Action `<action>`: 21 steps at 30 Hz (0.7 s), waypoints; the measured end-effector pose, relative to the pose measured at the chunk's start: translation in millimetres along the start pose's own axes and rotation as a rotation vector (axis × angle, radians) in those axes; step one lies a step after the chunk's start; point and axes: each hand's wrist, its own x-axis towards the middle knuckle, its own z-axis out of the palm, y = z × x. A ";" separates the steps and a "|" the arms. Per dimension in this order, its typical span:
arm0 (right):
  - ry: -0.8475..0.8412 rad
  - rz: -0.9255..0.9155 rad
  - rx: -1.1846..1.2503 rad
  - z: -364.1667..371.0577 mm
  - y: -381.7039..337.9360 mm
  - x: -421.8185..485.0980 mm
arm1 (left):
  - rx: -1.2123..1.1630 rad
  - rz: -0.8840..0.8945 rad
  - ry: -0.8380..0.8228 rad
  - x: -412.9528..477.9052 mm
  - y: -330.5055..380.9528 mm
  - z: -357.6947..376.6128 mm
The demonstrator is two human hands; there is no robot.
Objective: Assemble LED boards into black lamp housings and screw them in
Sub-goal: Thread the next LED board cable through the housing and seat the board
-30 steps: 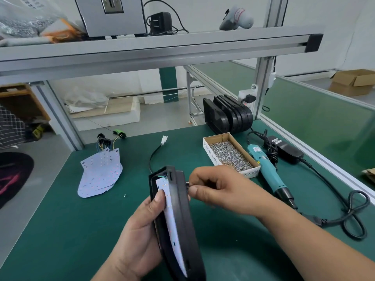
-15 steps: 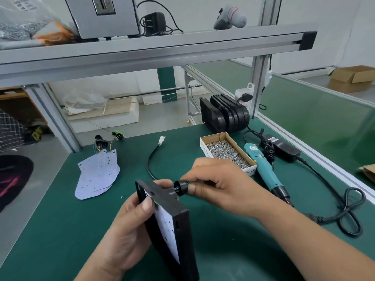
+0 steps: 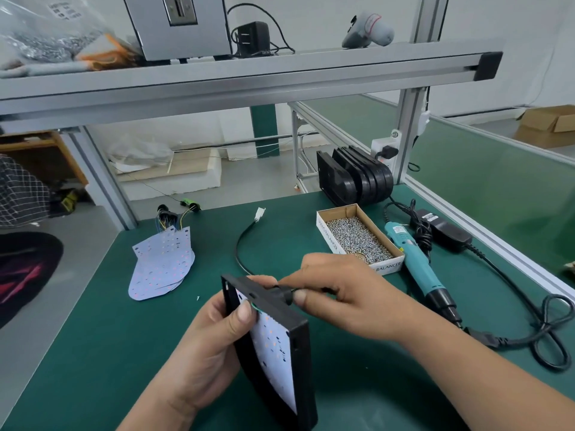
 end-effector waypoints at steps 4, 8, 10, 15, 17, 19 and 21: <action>-0.015 -0.009 -0.015 -4.3 3.4 0.1 | 0.072 0.014 0.014 -0.6 9.1 -2.3; -0.019 -0.061 -0.062 -4.7 3.8 0.3 | 0.176 0.040 -0.016 -4.3 15.2 -4.4; 0.006 -0.086 -0.045 -4.1 4.0 0.3 | 0.208 0.036 -0.045 -6.1 17.1 -1.3; 0.131 -0.031 0.011 2.8 6.2 0.9 | 0.115 0.028 -0.034 -8.5 12.5 5.2; 0.150 0.002 0.034 5.9 6.1 0.5 | 0.048 0.008 -0.051 -8.2 11.7 5.8; 0.143 0.029 0.097 7.9 6.7 0.1 | 0.022 -0.004 -0.094 -8.1 13.7 7.4; 0.158 0.088 0.181 9.5 7.7 0.0 | 0.050 -0.007 -0.117 -9.0 14.1 8.3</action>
